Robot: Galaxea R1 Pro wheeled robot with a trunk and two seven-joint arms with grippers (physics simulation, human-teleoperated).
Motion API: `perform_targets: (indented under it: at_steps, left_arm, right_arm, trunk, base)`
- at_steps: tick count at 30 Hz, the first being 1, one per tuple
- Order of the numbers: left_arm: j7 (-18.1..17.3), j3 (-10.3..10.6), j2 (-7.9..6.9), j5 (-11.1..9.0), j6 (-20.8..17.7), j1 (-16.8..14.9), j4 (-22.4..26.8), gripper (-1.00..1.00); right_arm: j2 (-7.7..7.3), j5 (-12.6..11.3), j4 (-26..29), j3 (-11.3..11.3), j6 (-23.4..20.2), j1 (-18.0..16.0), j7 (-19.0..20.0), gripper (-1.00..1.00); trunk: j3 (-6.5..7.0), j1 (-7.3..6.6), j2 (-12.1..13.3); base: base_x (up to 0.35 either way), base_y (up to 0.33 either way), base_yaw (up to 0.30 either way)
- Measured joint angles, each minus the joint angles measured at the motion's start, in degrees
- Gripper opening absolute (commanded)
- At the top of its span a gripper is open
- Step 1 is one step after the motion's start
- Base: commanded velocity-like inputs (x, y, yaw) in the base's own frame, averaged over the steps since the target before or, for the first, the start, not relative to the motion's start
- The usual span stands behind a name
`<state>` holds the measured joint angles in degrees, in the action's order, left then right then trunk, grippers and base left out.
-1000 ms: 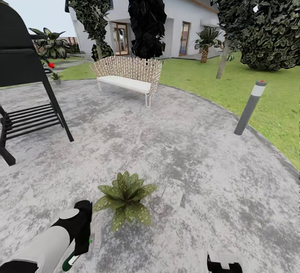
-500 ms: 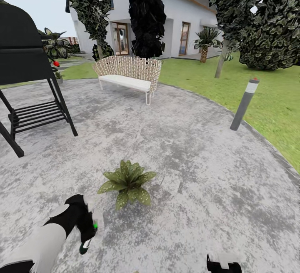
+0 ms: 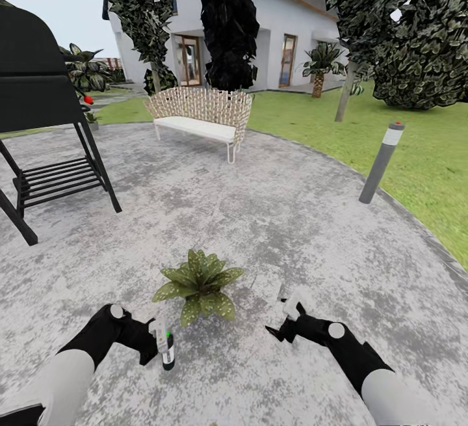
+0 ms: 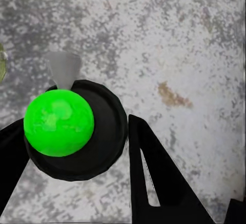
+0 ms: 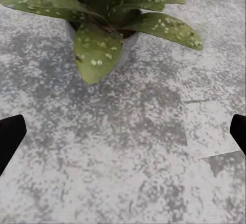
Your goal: Pick up the pesticide atomizer in the garden and spray insectifuge to fully cover both potted plants in the garden.
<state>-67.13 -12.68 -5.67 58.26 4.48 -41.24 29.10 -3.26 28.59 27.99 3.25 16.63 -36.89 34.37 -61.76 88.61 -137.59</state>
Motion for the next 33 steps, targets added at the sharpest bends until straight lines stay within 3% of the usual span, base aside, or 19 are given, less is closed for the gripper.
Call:
perform_targets:
  at_steps: [4,11,15,16,19,20,21,24,28,31,33]
  left_arm:
    - [-1.3,-0.4,-0.81,0.9,0.0,-0.2,0.1,-1.00]
    - [-2.0,-0.1,1.04,1.5,-0.1,-0.8,0.1,-1.00]
    - [-2.0,0.4,2.34,1.7,-0.4,-1.0,0.2,-1.00]
    - [-1.9,0.7,2.67,1.7,-0.5,-1.0,0.2,-1.00]
    - [-1.9,1.7,3.65,1.7,-0.8,-1.0,0.2,-1.00]
    - [-1.9,4.5,4.15,1.7,-0.7,-1.0,0.2,-1.00]
    - [-1.9,4.7,4.18,1.7,-0.7,-1.0,0.2,-1.00]
    - [-1.9,4.8,4.23,1.7,-0.6,-1.1,0.2,-1.00]
    - [-1.9,4.9,4.88,1.7,-0.4,-1.0,0.2,-1.00]
    - [-1.5,7.0,5.41,1.7,-0.5,-1.1,0.2,-1.00]
    - [-1.4,7.2,5.94,1.8,-0.6,-1.1,0.3,-1.00]
  right_arm:
    - [1.30,-0.1,-0.3,-0.4,0.0,0.1,-0.8,1.00]
    - [3.52,0.0,-0.4,0.2,0.1,0.1,0.2,1.00]
    - [3.73,-0.2,0.2,0.1,0.1,0.1,1.5,1.00]
    - [4.05,-0.2,0.3,0.1,0.1,0.1,1.8,-1.00]
    - [4.98,-0.2,0.3,0.1,0.1,0.1,2.8,-1.00]
    - [5.07,0.0,0.4,0.1,0.2,0.0,15.3,-1.00]
    - [5.12,-0.1,1.0,0.1,0.1,0.0,17.3,-1.00]
    - [5.57,-0.1,2.4,0.1,0.1,0.0,18.6,-1.00]
    - [7.81,0.0,2.7,0.1,0.1,0.0,20.4,-1.00]
    - [8.42,0.0,4.2,0.1,0.1,0.0,22.0,-1.00]
    - [8.96,0.0,4.6,0.2,0.1,0.0,22.1,-1.00]
  trunk:
    - [0.00,0.00,0.0]
    - [0.00,0.00,0.0]
    - [0.00,0.00,0.0]
    - [0.00,0.00,0.0]
    - [0.00,0.00,0.0]
    - [0.00,0.00,0.0]
    - [0.00,0.00,0.0]
    - [0.00,0.00,0.0]
    - [0.00,0.00,0.0]
    - [0.00,0.00,0.0]
    - [0.00,0.00,0.0]
  base:
    - [0.000,0.000,0.000]
    - [0.000,0.000,0.000]
    - [0.000,0.000,0.000]
    - [0.000,0.000,0.000]
    - [0.000,0.000,0.000]
    - [0.000,0.000,0.000]
    - [0.000,0.000,0.000]
    - [0.000,0.000,0.000]
    - [0.000,0.000,0.000]
    - [0.000,0.000,0.000]
    - [0.000,0.000,0.000]
